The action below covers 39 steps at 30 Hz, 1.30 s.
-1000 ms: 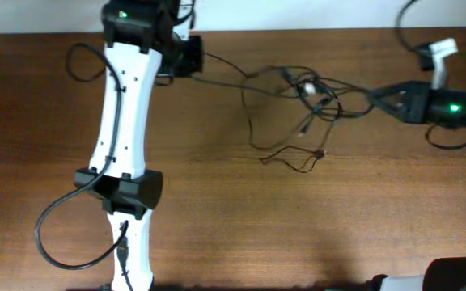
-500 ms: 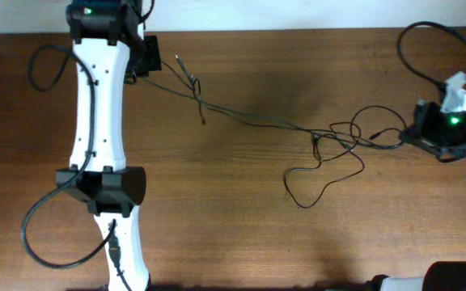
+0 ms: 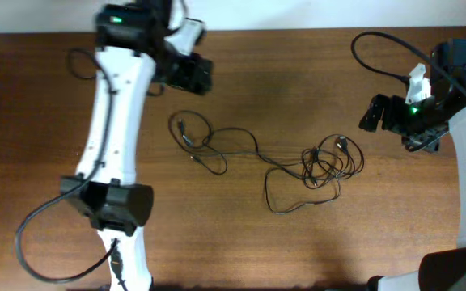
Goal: Untangle cables
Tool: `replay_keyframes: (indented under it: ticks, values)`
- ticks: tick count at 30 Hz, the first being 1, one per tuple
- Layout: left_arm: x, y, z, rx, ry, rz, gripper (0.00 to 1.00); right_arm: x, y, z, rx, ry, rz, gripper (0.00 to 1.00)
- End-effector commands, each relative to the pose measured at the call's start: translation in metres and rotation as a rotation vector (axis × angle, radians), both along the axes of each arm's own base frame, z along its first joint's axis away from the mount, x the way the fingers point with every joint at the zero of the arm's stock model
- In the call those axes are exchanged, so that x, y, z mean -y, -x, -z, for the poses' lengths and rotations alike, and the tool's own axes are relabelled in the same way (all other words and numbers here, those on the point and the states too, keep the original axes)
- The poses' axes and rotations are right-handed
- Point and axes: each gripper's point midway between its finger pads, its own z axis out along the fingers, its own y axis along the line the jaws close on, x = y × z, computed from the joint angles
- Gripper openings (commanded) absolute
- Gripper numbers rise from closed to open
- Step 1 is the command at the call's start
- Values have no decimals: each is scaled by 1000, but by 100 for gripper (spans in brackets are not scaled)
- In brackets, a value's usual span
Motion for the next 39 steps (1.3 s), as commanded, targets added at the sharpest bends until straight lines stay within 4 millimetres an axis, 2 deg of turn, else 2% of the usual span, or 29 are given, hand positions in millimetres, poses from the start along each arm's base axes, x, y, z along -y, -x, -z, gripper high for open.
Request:
replay_keyframes:
  ticks: [1,2,3,4,7,11,14,16,18,21,22,23,24,26,27,28,29,32,33,36,37,39]
  values:
    - [64,26,50,-48,-31,318,88,3,-2,-3,12,25,4,99]
    - [79,36,65,-71,-29,387,88,3,-2,-3,12,25,4,99]
    - [112,58,91,-100,8,526,88,3,-2,-3,12,25,4,99]
    - [126,68,106,-108,8,571,89,3,-2,-3,12,25,4,99]
    - [161,98,139,-95,-8,764,91,3,-2,-3,9,25,4,99]
    - [207,120,166,-7,6,894,89,3,-2,-3,9,25,3,99]
    - [221,115,172,37,18,909,89,3,-2,-3,9,25,3,99]
    - [229,106,187,57,24,909,85,3,-1,-3,8,28,3,99]
    - [228,107,201,30,13,908,74,3,-1,-3,7,28,3,99]
    - [229,105,223,8,2,908,65,3,-1,-3,8,28,3,99]
    - [227,103,231,2,-11,905,60,3,-1,-3,7,28,3,99]
    - [223,100,241,-4,-44,898,51,3,-1,-3,7,28,3,99]
    - [222,98,241,4,-55,895,47,3,-1,-3,8,29,3,99]
    - [225,95,241,19,-50,894,40,3,-2,-3,8,29,3,99]
    - [226,94,240,24,-49,894,12,3,-2,-3,10,30,-5,99]
    - [226,93,239,18,-44,865,0,5,-1,-2,9,39,-6,99]
    - [227,89,232,20,-41,825,0,5,-2,-2,9,39,-6,99]
    - [234,74,180,65,-29,792,0,5,-1,-2,9,39,-6,99]
    - [235,73,159,64,-26,783,0,5,-1,-2,9,39,-6,99]
    - [228,80,115,33,-28,765,0,4,-1,-2,9,37,-6,99]
    - [225,76,93,42,-17,729,0,4,-2,-3,11,33,-7,99]
    - [215,59,36,103,38,597,0,3,-3,-3,16,31,-8,99]
